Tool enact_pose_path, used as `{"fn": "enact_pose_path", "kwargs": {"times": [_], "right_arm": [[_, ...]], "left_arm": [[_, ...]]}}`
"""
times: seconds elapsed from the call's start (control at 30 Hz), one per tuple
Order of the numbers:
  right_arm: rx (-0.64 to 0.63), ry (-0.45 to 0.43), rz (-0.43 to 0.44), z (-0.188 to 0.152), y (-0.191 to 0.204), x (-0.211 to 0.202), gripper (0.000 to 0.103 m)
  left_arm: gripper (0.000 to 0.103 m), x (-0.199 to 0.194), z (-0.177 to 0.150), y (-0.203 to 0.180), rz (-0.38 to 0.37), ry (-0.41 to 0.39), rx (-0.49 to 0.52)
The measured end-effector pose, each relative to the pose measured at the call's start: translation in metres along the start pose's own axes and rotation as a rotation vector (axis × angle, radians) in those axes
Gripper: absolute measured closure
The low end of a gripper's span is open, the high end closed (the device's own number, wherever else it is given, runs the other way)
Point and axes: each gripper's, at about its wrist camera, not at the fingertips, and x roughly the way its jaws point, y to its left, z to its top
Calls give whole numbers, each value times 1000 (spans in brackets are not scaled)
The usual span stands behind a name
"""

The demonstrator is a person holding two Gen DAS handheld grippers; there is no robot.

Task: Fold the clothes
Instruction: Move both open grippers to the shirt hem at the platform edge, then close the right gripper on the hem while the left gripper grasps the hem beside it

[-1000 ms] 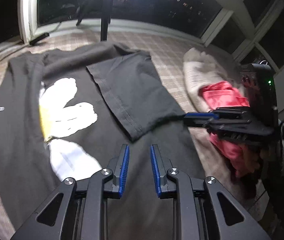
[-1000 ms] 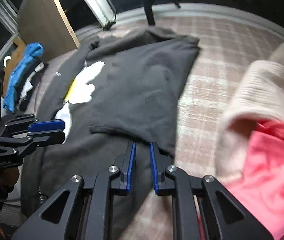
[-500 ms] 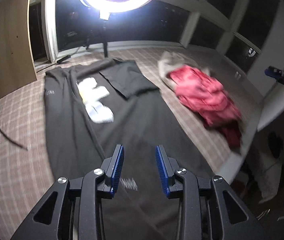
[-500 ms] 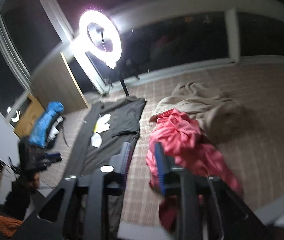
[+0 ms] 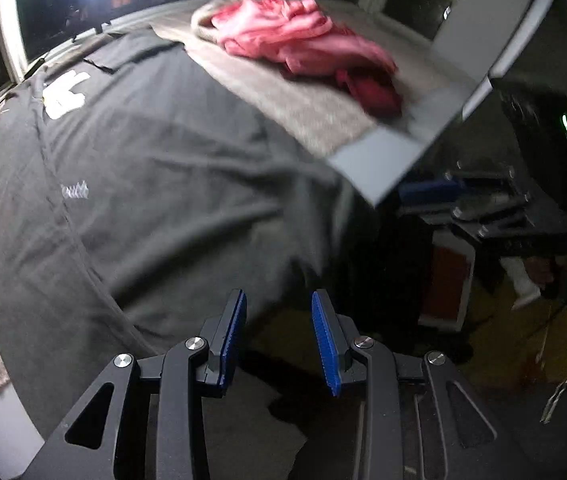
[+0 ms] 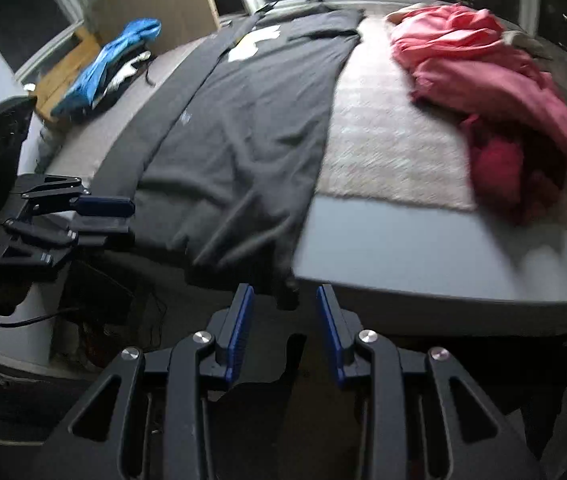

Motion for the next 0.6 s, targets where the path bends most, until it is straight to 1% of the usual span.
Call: {"fn": "enact_pose_path", "kwargs": {"times": [0.1, 0.2, 0.27, 0.37, 0.43, 0.53, 0.6], "right_arm": [[-39, -19, -27, -1, 7, 10, 70], [-103, -19, -97, 3, 15, 19, 70], [-121, -15, -112, 4, 18, 22, 70], [-115, -14, -105, 5, 16, 23, 73], [-93, -4, -82, 5, 13, 22, 96], [-59, 16, -28, 3, 8, 19, 97], [-36, 2, 19, 5, 3, 1, 97]], "left_arm": [[71, 5, -12, 0, 60, 18, 25], [71, 7, -20, 6, 86, 26, 39], [70, 8, -22, 7, 96, 26, 57], [70, 9, -23, 8, 107, 28, 74], [70, 9, -24, 7, 112, 30, 82], [70, 8, -24, 9, 102, 39, 77], [70, 7, -24, 11, 96, 46, 73]]}}
